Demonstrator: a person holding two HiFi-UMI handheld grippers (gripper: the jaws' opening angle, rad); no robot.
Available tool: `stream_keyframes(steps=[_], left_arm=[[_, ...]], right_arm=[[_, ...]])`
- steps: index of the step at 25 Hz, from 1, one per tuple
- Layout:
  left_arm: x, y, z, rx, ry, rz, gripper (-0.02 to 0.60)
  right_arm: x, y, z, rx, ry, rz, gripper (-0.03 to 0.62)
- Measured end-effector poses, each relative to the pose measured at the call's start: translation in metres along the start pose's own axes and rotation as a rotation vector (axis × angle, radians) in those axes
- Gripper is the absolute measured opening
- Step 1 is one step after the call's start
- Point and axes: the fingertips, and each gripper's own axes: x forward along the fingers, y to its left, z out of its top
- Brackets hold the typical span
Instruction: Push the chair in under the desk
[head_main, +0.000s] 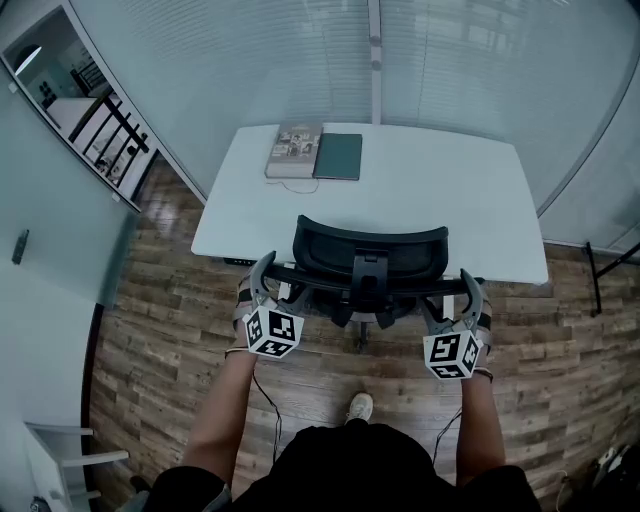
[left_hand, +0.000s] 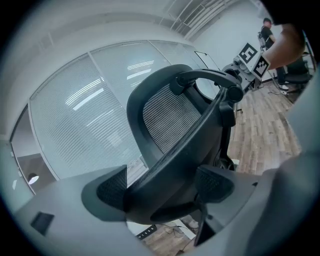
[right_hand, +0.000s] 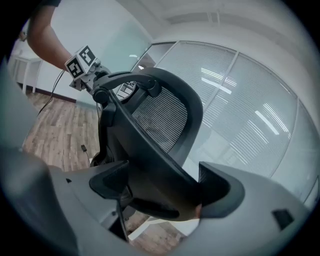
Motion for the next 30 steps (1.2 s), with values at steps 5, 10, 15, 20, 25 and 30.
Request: stream_keyframes(steps=[5,10,15,20,25,30], left_arm=[[0.0002,0.0011,0.0016,-0.002,0.013,0.017,0.428],[0.0023,0.0021,0.0010,0.001,0.016,0.038,0.428],[0.0047,0.0068,0.0007,0.015,0.027,0.058,0.429],[0.0057,0.0080,0.0027,0.021,0.009,0.077,0.428],[0.0054,0.0075,0.0028,0.018,0.006,0.073,0.429],[0.0051,0.0081,0.0017,0.020,0.011,0.072,0.428]], right_arm=[[-0.0023,0.0002,-0.0013,-0.041,-0.012,0.013,0.428],[-0.0011,-0.0023,-0.0003,-0.032,-0.030,-0.006,0.419],[-0.0043,0.0004,0.0023,-0.046,-0.046,-0.008,0.414],[-0.0037,-0.0022,0.0016,-0.042,-0.036,-0.036,0.413],[-0.0036,-0.0030,0.0012,-0.042,-0.032,-0.050,0.413],[-0.0022,-0.0016,0.0027,-0.027,-0.032,-0.033,0.413]])
